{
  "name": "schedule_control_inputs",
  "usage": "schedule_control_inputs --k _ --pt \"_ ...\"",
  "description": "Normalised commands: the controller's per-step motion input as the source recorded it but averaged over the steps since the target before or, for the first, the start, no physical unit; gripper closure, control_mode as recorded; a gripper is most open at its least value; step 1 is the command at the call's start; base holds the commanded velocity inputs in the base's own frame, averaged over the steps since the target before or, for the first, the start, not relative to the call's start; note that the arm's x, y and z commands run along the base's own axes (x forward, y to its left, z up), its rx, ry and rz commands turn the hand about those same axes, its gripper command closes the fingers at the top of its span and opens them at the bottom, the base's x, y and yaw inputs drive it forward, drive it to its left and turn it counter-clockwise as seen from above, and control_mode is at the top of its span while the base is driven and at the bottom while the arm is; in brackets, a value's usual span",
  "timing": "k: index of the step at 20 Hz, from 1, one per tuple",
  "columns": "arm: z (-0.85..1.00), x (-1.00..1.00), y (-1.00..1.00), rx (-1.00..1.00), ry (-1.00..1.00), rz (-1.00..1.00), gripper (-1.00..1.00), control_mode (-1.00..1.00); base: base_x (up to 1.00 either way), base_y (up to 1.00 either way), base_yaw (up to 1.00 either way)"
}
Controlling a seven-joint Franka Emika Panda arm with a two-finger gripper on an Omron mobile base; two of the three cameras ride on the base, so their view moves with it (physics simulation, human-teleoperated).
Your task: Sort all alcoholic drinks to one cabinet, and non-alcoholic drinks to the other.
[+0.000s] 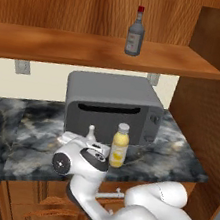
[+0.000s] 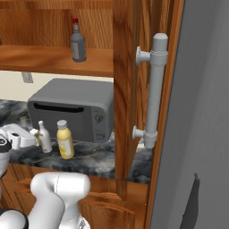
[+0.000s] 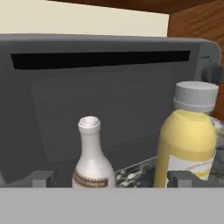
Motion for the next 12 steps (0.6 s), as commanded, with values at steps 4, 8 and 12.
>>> schedule_control_inputs --k 4,8,12 --pt "-0.11 0.23 0.00 0.01 0.00 0.06 -1.00 -1.00 0.00 0.00 0.00" --pt "-0.09 0.26 0.00 0.01 0.01 0.06 -1.00 -1.00 0.00 0.00 0.00" --pt "-0.03 0.26 0.00 0.01 0.02 0.05 -1.00 -1.00 0.00 0.00 0.00"
